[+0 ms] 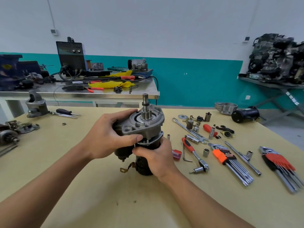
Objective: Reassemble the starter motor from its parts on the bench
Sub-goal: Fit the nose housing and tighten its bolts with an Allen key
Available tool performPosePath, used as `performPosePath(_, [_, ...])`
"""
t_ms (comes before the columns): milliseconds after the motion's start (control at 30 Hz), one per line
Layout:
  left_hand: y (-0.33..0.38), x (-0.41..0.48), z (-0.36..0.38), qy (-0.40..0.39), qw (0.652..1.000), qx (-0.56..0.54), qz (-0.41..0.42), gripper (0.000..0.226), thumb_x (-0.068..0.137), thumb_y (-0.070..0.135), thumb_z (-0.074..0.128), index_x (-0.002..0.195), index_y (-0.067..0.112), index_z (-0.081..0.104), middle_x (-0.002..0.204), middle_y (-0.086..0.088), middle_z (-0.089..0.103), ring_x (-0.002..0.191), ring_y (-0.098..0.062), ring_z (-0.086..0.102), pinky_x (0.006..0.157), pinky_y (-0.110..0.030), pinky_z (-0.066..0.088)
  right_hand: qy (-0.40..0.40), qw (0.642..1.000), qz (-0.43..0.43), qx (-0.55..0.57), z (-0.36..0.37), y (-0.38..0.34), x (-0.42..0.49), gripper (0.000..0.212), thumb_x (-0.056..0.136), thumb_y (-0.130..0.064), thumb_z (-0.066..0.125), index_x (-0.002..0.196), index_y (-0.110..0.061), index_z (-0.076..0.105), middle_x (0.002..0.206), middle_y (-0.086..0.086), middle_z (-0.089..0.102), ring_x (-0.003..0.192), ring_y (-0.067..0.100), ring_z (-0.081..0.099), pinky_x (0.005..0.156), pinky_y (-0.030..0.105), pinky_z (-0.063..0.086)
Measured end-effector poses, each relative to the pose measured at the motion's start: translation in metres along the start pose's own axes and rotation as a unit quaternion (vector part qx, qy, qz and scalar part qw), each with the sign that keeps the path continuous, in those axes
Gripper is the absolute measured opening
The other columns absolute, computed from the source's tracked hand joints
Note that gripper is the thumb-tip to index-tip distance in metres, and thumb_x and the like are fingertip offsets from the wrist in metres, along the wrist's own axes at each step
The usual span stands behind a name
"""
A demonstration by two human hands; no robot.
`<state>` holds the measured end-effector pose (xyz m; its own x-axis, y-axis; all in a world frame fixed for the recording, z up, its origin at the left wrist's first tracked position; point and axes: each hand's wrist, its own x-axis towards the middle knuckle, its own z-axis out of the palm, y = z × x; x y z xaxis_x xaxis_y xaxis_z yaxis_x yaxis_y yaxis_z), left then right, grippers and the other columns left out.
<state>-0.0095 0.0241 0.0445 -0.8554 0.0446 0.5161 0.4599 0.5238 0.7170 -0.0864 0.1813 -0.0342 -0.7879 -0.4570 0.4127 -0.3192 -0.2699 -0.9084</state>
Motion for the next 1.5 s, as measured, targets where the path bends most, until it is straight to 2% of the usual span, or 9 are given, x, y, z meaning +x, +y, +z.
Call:
performPosePath(600, [-0.007,0.004,-0.008,-0.057,0.997,0.044,0.005,0.063,0.07,0.043,0.079,0.128,0.048,0.055,0.121,0.027,0.068,0.115,0.003,0.063,0.09,-0.007,0.046,-0.032,0.999,0.002,-0.013,-0.005,-0.004,0.001,0.05,0.07,-0.01,0.084,0.116,-0.024,0.068,0.11,-0.007,0.074,0.105,0.008,0.068,0.082,0.018,0.054])
performPosePath(767, [-0.01,0.003,-0.01,-0.058,0.994,0.089,0.006,0.069,0.076,0.028,0.087,0.13,0.05,0.051,0.123,0.032,0.063,0.117,0.005,0.059,0.092,-0.007,0.045,-0.064,0.996,0.004,-0.062,-0.011,-0.01,0.007,0.057,0.069,-0.014,0.087,0.122,-0.022,0.065,0.117,-0.006,0.072,0.112,0.008,0.065,0.09,0.021,0.052])
performPosePath(900, [-0.019,-0.004,-0.016,-0.078,0.994,0.08,-0.019,0.076,0.072,0.039,0.085,0.14,0.038,0.051,0.127,0.02,0.065,0.118,-0.004,0.06,0.1,-0.024,0.05,-0.125,0.992,0.028,-0.007,-0.016,-0.019,0.009,0.085,0.063,-0.058,0.084,0.132,-0.018,0.054,0.126,0.0,0.067,0.122,0.016,0.06,0.101,0.029,0.049])
performPosePath(1000, [-0.021,-0.003,-0.011,-0.083,0.993,0.078,0.002,0.075,0.075,0.041,0.086,0.142,0.028,0.054,0.123,0.011,0.066,0.114,-0.012,0.062,0.097,-0.031,0.052,-0.078,0.995,0.045,0.041,-0.008,-0.027,0.008,0.106,0.061,-0.083,0.068,0.132,-0.007,0.055,0.123,0.011,0.068,0.115,0.022,0.064,0.093,0.028,0.053])
performPosePath(1167, [-0.017,0.006,0.001,-0.068,0.995,0.063,0.025,0.077,0.067,0.045,0.089,0.134,0.046,0.052,0.117,0.02,0.065,0.112,-0.003,0.062,0.092,-0.013,0.048,-0.014,0.997,0.0,0.072,-0.008,-0.02,0.006,0.071,0.073,-0.073,0.065,0.115,-0.015,0.066,0.11,0.007,0.073,0.105,0.019,0.067,0.085,0.025,0.054])
performPosePath(1233, [-0.023,0.003,0.005,-0.046,0.999,0.012,0.02,0.089,0.062,0.04,0.094,0.141,0.034,0.052,0.123,0.017,0.067,0.116,-0.005,0.064,0.097,-0.018,0.051,0.001,0.997,-0.023,0.076,-0.007,-0.02,0.006,0.052,0.079,-0.059,0.057,0.107,-0.017,0.069,0.104,0.006,0.074,0.101,0.018,0.068,0.083,0.025,0.054])
performPosePath(1333, [-0.034,-0.008,0.016,0.029,0.994,-0.101,0.006,0.104,0.059,0.055,0.09,0.147,0.019,0.046,0.123,0.002,0.069,0.115,-0.021,0.068,0.096,-0.029,0.055,0.021,0.995,-0.031,0.096,-0.005,-0.018,0.007,0.05,0.08,-0.054,0.052,0.104,-0.014,0.069,0.1,0.007,0.074,0.096,0.017,0.069,0.077,0.023,0.055])
performPosePath(1433, [-0.036,-0.013,0.038,0.09,0.969,-0.23,-0.013,0.075,0.076,0.073,0.067,0.133,0.026,0.058,0.125,-0.011,0.068,0.116,-0.031,0.067,0.094,-0.038,0.056,0.051,0.993,-0.044,0.099,-0.006,-0.016,0.007,0.044,0.082,-0.056,0.047,0.092,-0.023,0.074,0.097,0.008,0.073,0.099,0.023,0.065,0.085,0.036,0.052])
performPosePath(1500, [-0.033,-0.007,0.05,0.15,0.957,-0.248,-0.026,0.04,0.09,0.058,0.053,0.114,0.033,0.072,0.119,-0.008,0.072,0.113,-0.029,0.068,0.09,-0.035,0.056,0.079,0.991,-0.047,0.101,-0.006,-0.017,0.006,0.049,0.083,-0.057,0.044,0.086,-0.016,0.071,0.095,0.021,0.067,0.097,0.03,0.059,0.087,0.044,0.046])
